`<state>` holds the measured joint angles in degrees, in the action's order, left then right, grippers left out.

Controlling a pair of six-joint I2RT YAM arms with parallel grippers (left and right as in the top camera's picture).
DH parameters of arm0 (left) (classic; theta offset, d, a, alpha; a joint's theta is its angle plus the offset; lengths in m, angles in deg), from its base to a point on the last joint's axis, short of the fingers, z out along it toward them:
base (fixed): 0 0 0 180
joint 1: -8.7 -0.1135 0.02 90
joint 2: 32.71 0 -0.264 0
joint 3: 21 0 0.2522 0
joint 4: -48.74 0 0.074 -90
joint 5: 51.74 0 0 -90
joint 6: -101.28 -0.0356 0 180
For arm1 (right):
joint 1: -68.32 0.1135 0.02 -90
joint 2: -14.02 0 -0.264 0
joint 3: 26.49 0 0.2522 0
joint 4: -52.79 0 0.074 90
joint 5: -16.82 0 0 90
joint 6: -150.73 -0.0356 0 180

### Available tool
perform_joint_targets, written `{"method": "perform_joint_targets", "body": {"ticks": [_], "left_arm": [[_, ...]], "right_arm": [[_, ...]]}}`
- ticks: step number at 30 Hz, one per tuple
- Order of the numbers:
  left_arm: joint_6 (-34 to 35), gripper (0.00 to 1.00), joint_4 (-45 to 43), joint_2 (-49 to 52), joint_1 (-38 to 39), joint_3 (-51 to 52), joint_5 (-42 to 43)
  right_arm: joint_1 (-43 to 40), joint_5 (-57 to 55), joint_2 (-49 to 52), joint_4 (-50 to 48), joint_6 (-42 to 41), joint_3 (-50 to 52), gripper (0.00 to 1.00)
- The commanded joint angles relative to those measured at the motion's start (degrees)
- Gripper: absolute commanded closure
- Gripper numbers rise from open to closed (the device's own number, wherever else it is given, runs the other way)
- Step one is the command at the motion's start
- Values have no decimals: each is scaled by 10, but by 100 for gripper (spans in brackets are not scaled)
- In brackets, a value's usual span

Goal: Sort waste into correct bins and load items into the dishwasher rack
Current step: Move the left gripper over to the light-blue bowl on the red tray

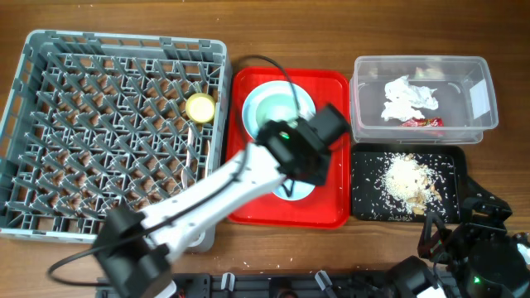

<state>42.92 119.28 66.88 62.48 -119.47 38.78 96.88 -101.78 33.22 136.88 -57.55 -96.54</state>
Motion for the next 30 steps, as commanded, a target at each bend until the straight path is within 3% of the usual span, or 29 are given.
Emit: {"method": "perform_joint_targets", "body": {"ticks": [1,9,10,11,17,20,23,30], "left_arm": [[10,55,-22,59,35,6,-14],[23,62,-43,149,53,6,-17],[23,69,-44,155,54,7,-19],[23,95,-44,161,54,9,-30],[23,96,-41,165,53,13,-75],[23,82,-41,165,53,12,-77],[23,80,-38,165,57,14,-77],[23,95,-39,165,59,35,-81]], "right_arm": [[0,-8,-6,0,-4,2,0],[0,-8,-6,0,-4,2,0],[0,-8,-6,0,-4,2,0],[0,-8,-6,0,-4,2,0],[0,-8,-6,0,-4,2,0],[0,-8,-6,0,-4,2,0],[0,-8,-6,0,-4,2,0],[0,-8,-6,0,-4,2,0]]}}
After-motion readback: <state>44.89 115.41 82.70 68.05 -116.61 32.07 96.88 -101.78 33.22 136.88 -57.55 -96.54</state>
